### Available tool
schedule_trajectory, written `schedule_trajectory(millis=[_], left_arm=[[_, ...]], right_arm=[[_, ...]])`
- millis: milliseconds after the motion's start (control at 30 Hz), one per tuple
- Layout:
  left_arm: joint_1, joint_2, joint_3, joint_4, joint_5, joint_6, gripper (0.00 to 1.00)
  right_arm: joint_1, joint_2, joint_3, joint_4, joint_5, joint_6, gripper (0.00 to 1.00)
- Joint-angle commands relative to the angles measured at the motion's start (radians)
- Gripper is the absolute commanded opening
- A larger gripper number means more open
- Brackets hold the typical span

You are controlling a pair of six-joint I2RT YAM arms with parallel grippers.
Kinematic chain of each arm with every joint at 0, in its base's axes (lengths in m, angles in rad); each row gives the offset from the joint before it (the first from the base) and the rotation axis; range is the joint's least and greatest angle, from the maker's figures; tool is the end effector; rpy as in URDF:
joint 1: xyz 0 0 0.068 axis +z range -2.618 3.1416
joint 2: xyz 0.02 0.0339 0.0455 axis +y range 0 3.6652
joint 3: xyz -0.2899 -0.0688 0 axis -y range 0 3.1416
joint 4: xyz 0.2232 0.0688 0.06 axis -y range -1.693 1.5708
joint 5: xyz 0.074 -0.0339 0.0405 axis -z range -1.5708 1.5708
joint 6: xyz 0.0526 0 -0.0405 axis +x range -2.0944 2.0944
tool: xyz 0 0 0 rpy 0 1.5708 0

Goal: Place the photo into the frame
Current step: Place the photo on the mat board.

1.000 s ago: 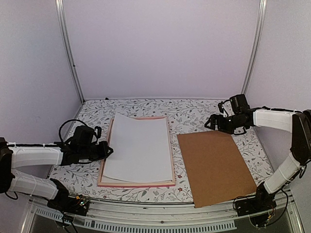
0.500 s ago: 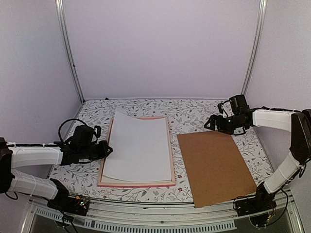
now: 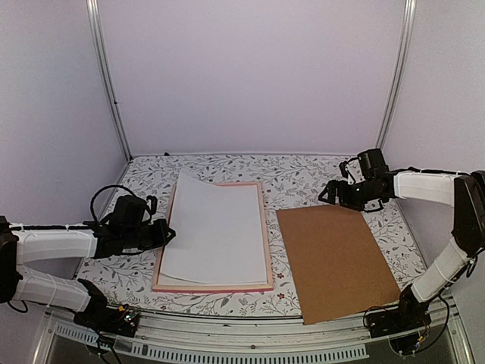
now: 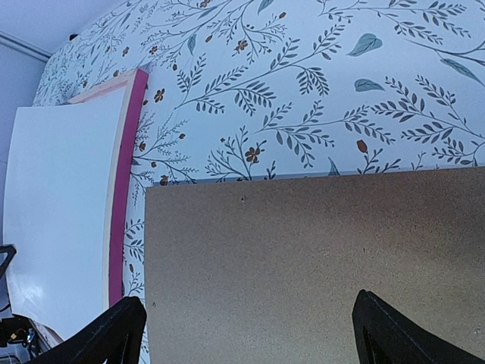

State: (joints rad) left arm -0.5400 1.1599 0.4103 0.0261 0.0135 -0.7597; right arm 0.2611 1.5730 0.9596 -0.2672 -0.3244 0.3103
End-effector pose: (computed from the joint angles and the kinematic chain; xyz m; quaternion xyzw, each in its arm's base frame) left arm 0.1740 -0.1052 0.1873 -0.0972 0.9064 -0.2536 0.3236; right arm 0.3015 0.0979 0.2285 -0.0318 0.9298 0.2399 0.2775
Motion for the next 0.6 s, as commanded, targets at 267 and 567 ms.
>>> schedule_trajectory(millis=[267, 567], left_arm=[[0.015, 0.007, 0.008, 0.002, -0.011, 0.015, 0.18], [0.015, 0.023, 0.02, -0.006, -0.011, 0.025, 0.4]], right_arm=[[-0.003, 0.004, -0.013, 0.016, -0.003, -0.001, 0.99], [-0.002, 0.012, -0.018, 0.021, -0.008, 0.001, 0.99]])
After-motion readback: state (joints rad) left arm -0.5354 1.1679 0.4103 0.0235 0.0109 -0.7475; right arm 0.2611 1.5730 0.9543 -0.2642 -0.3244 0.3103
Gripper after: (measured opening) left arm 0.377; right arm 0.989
